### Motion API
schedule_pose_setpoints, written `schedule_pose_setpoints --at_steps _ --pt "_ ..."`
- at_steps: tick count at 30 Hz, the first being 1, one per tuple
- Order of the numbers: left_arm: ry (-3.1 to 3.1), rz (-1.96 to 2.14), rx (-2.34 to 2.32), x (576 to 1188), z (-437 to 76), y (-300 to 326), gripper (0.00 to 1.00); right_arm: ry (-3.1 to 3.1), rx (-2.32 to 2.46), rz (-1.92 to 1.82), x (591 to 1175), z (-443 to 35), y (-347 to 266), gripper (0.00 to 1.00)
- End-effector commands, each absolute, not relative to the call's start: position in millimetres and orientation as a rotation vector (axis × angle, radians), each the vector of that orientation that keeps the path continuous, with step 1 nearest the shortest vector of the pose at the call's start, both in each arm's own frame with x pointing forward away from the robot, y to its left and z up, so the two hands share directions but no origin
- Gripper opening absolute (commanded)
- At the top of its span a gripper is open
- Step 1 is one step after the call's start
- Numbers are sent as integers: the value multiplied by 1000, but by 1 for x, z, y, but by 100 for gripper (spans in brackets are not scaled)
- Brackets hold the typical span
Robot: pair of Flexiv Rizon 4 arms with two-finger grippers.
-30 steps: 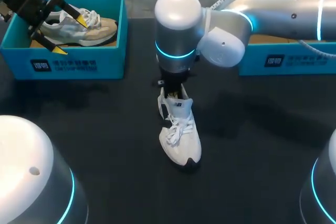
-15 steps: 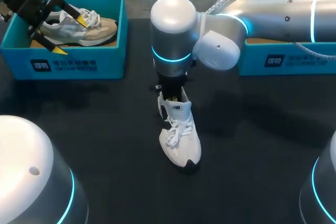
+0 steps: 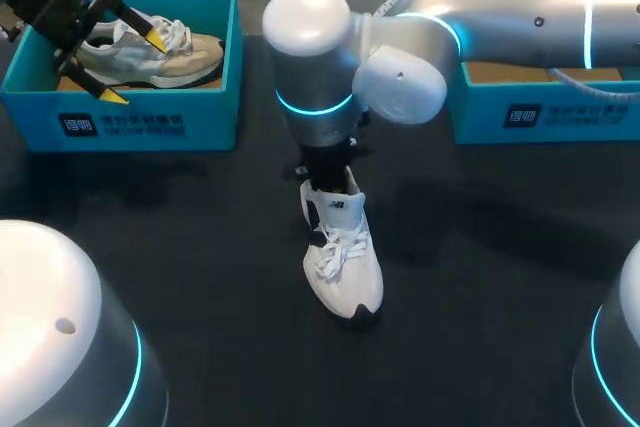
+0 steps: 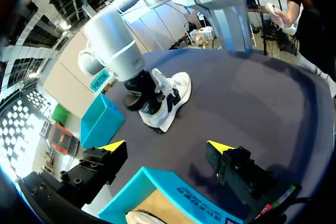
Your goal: Take the shoe out of the shoebox, open the shoe tongue, remove and reinsert the insole, then place the shoe into the shoebox
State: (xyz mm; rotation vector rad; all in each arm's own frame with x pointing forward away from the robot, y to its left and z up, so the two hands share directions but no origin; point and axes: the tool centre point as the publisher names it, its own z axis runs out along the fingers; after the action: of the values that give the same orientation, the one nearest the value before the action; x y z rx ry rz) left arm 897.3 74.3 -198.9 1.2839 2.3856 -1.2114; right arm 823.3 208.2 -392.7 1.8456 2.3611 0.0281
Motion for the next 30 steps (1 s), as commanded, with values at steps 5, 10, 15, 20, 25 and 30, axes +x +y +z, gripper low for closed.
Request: schedule_pose_setpoints --at_steps 5,10,15,20,25,30 --pt "2388 -1209 1287 898 -198 75 100 2378 1852 -9 826 -397 210 0" --pt "2388 -1209 1287 898 -198 75 100 2362 1842 -17 821 -374 208 0" --pt "2388 -1209 1287 898 -198 75 100 2386 1892 -23 813 -358 206 0" --pt "2388 -1209 1287 898 -198 75 100 2416 1923 -69 805 -350 204 0" --pt "2388 -1209 1287 898 -198 75 100 2411 1973 -110 794 -351 199 0" --pt "2388 -1209 1287 898 -198 75 100 2418 2000 -120 786 -354 198 0"
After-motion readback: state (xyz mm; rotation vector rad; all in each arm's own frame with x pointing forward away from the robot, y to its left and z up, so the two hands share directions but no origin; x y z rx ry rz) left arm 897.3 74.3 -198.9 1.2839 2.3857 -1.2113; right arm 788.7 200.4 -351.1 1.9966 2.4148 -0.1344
